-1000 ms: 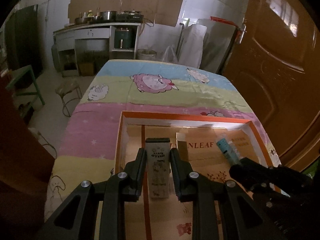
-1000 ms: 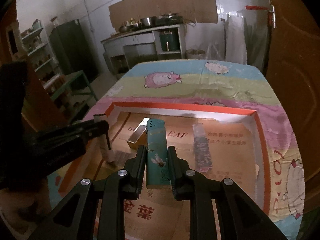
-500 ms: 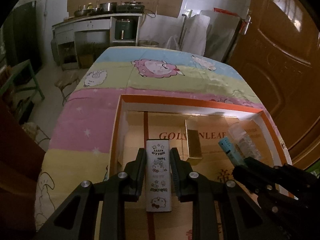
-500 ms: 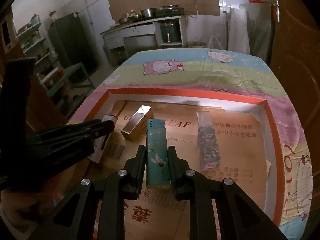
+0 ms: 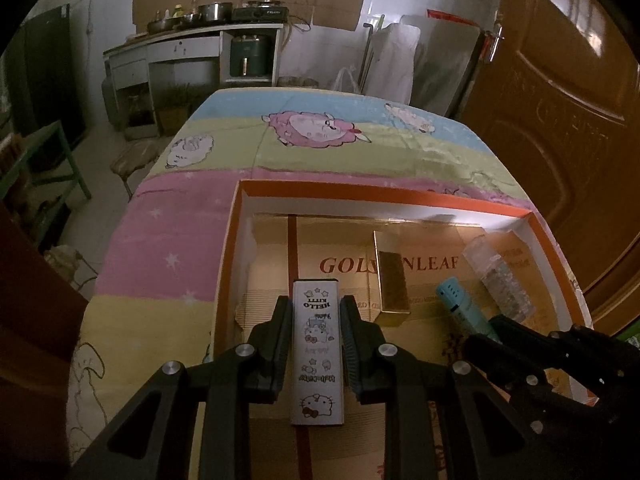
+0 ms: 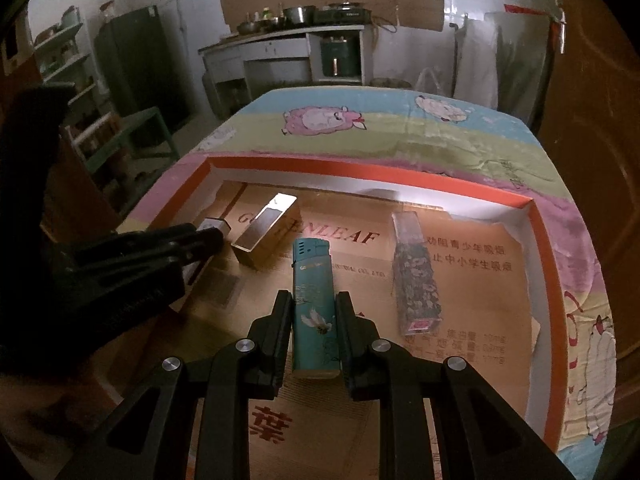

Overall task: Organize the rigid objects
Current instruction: 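Lower the white box with the left gripper while the right gripper lowers the lighter into the tray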

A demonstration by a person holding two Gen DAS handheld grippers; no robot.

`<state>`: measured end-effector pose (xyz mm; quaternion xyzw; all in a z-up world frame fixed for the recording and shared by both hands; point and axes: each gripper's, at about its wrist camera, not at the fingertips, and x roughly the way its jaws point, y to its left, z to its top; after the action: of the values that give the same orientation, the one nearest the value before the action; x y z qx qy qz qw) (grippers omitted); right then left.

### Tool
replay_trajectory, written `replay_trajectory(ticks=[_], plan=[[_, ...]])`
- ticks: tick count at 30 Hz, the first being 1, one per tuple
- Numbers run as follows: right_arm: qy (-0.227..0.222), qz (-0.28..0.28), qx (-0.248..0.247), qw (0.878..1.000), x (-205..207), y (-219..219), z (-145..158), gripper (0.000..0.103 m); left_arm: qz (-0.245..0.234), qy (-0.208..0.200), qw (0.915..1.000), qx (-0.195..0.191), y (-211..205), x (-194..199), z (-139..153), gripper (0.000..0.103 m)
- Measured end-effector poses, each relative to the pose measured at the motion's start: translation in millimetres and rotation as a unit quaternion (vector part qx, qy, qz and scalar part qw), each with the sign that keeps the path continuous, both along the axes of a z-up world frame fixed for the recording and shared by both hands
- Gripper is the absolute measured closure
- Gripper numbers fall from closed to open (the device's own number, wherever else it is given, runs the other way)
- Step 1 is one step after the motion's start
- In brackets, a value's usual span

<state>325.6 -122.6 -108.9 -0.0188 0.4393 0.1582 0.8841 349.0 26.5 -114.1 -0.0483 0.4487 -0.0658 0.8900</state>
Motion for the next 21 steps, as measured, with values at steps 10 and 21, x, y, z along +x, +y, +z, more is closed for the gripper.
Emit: replay_trajectory(ticks=[10,21], plan=[[0.004,0.009,-0.030,1.000,1.0,6.1,-8.6,0.080,-0.001,0.001,1.0000,0.001,0.4,-0.2,-2.2,0.078],[0.000,0.002,-0.029,1.000,0.3,3.9,-8.8,0.052,-0.003,-0.008,0.9999,-0.006,0.9,-2.3,-2.0,0.073]])
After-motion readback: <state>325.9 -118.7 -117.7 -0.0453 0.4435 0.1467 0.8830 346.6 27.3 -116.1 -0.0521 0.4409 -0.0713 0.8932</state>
